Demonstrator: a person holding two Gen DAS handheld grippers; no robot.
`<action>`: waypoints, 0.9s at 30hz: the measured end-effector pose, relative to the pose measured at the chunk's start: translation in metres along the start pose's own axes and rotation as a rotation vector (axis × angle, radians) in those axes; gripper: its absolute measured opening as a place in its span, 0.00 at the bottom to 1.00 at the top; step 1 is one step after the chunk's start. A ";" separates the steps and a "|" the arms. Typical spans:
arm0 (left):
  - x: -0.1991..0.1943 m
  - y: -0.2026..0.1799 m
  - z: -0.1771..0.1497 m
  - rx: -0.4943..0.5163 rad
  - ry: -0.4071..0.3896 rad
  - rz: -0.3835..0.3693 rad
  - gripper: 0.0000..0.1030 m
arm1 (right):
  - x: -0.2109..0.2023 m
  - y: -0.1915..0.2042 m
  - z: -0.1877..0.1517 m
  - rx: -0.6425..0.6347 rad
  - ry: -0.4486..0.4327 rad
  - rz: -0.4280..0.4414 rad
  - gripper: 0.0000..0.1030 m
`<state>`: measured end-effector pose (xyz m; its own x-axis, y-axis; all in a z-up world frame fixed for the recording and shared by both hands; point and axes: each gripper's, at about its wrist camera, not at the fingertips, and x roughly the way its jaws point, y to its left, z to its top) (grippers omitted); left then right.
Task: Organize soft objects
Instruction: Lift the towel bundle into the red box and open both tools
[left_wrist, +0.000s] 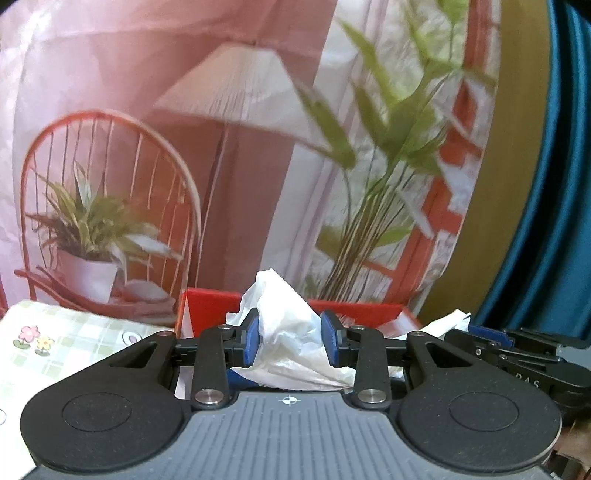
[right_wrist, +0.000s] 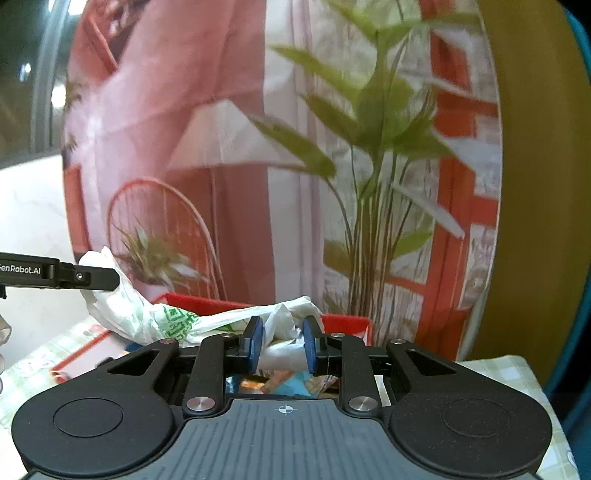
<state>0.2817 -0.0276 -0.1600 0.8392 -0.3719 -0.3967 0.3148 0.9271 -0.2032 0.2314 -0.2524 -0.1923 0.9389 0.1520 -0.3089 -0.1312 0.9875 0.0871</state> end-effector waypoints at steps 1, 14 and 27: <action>0.006 0.001 -0.002 0.005 0.017 0.005 0.35 | 0.008 0.000 0.000 -0.002 0.023 -0.007 0.21; 0.053 0.010 -0.029 0.081 0.176 0.030 0.35 | 0.072 0.018 -0.028 -0.123 0.242 -0.068 0.21; 0.049 0.013 -0.026 0.031 0.204 0.034 0.50 | 0.075 0.012 -0.032 -0.087 0.321 -0.071 0.24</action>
<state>0.3158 -0.0353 -0.2052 0.7434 -0.3392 -0.5765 0.3041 0.9390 -0.1604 0.2903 -0.2275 -0.2443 0.8005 0.0739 -0.5947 -0.1084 0.9939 -0.0224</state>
